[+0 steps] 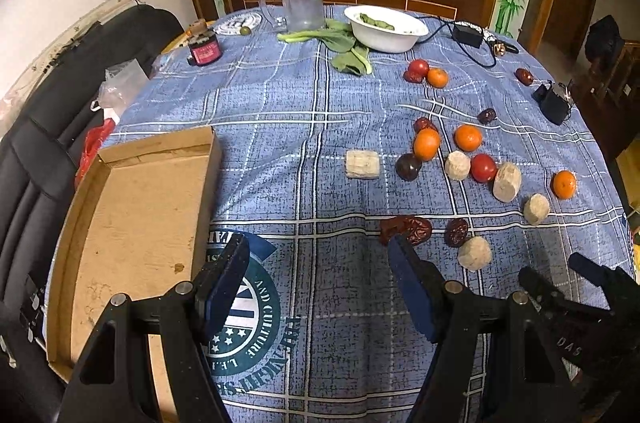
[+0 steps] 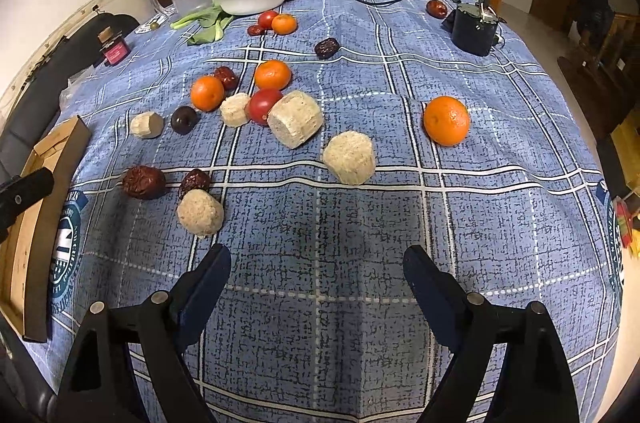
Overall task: Organize fruits
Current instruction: 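Grasp the white cube with the left tool while the right tool grasps the round beige bun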
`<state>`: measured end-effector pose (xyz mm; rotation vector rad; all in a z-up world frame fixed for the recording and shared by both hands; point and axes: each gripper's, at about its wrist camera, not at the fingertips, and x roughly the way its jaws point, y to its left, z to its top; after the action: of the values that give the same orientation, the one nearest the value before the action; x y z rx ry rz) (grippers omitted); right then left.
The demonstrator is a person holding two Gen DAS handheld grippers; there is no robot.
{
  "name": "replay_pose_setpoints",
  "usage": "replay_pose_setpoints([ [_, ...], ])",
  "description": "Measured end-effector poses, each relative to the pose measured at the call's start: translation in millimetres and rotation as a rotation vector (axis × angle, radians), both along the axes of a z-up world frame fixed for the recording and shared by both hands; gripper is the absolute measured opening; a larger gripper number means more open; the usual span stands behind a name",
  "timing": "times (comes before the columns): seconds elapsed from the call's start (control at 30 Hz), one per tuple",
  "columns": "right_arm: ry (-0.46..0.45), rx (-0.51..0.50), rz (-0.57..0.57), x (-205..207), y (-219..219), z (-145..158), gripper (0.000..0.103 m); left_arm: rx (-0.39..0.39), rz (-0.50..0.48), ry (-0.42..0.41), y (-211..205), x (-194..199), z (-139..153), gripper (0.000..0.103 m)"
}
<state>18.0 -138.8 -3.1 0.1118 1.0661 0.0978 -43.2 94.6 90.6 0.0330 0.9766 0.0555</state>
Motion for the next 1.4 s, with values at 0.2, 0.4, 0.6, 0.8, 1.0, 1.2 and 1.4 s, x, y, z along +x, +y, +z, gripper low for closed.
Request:
replay_pose_setpoints([
  [0.2, -0.019, 0.004, -0.031, 7, -5, 6, 0.091, -0.024, 0.007, 0.051, 11, 12, -14, 0.071],
  [0.4, -0.024, 0.007, -0.036, 12, -1, 8, 0.091, -0.034, -0.001, 0.073, 18, 22, -21, 0.071],
  [0.6, -0.038, 0.021, -0.041, 25, -6, 10, 0.087, -0.045, -0.036, 0.071, 24, 44, -28, 0.071],
  [0.8, -0.029, 0.056, -0.057, 48, -12, 8, 0.078, -0.112, -0.097, 0.094, 25, 78, -39, 0.071],
  [1.0, -0.008, 0.056, -0.045, 57, -16, 0, 0.077, -0.11, -0.173, 0.114, 11, 109, -50, 0.071],
  [1.2, 0.016, 0.036, -0.039, 60, -20, -13, 0.067, -0.075, -0.247, 0.163, -11, 129, -69, 0.071],
  [1.4, 0.005, 0.017, -0.03, 63, -23, -15, 0.049, -0.034, -0.268, 0.157, -21, 128, -73, 0.033],
])
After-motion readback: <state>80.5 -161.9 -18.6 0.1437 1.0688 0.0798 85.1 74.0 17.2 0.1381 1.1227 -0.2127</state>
